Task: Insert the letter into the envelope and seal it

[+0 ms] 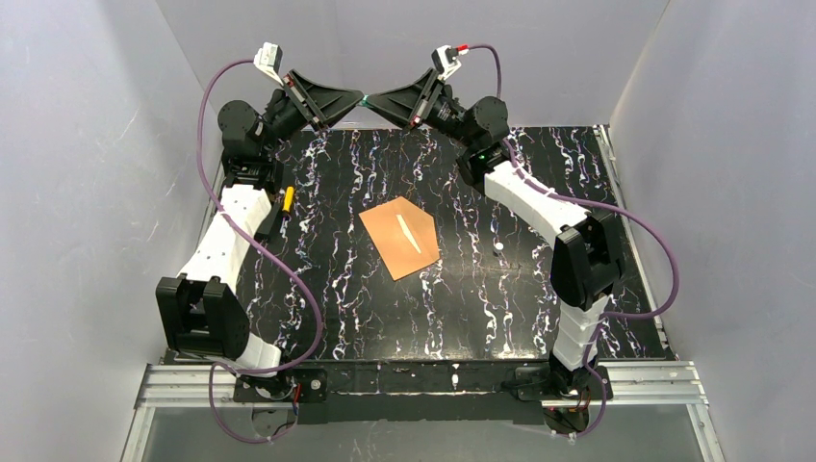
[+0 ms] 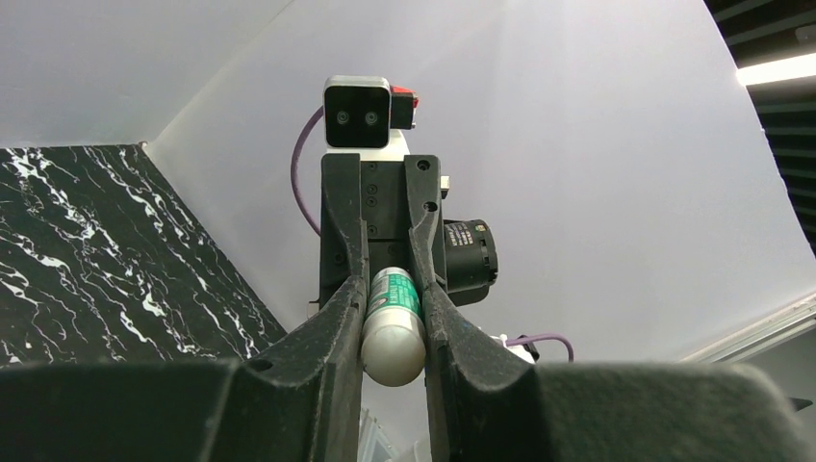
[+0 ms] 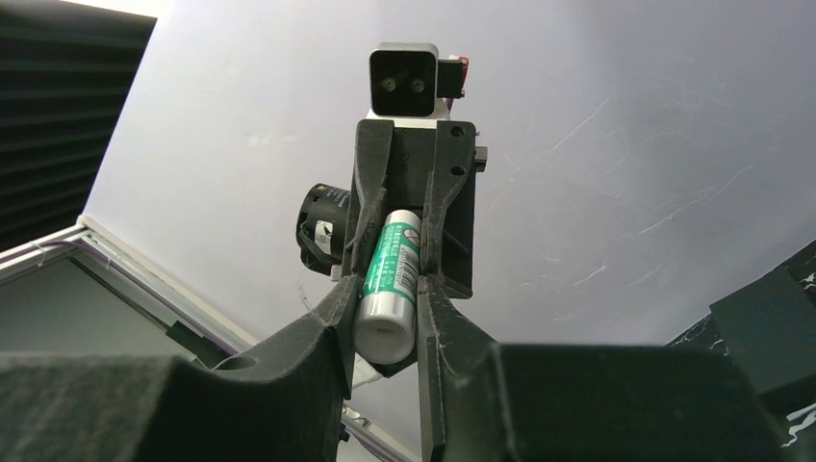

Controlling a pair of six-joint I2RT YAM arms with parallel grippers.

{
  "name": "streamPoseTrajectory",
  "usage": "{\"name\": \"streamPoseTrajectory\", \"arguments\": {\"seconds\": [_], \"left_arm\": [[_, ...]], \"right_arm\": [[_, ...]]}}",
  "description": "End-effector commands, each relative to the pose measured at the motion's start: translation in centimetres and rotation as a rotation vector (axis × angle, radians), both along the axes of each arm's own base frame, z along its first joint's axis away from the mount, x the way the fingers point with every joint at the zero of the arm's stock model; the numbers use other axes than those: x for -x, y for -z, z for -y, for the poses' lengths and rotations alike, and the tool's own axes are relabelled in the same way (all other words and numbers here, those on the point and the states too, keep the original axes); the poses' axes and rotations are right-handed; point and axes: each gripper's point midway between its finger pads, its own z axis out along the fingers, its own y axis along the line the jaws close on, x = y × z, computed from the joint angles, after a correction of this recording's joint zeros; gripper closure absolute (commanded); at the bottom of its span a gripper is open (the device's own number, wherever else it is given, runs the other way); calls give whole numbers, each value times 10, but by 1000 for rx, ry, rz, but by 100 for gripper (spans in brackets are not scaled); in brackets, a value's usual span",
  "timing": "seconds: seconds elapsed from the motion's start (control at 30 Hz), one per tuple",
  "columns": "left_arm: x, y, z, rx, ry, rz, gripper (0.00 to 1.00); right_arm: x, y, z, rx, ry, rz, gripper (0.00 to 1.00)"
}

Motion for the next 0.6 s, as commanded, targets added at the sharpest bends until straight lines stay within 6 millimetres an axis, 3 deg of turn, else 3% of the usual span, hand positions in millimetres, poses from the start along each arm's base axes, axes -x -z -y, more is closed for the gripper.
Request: {"name": "streamPoseTrajectory", "arguments": {"seconds": [0.0,0.2,0.33,0.47,0.53,0.57], "left_arm": [[11,-24,-2,10,3,77,100],[9,-23,-1,7,4,77,100],[9,-22,-1,7,5,75,100],[9,-23,-1,10,5,73,100],[10,-24,-1,10,2,75,82],[10,-23,-2,10,-1,76,69]], "right_arm": [[12,-27,5,-35,-5,88,69],[12,-29,5,-30,-4,97,63],[12,-31,4,-33,-13,98,75],[13,-34,4,-36,-20,94,99],[9,-29,4,-16,-3,75,99],[6,-26,5,-7,9,62,99]]}}
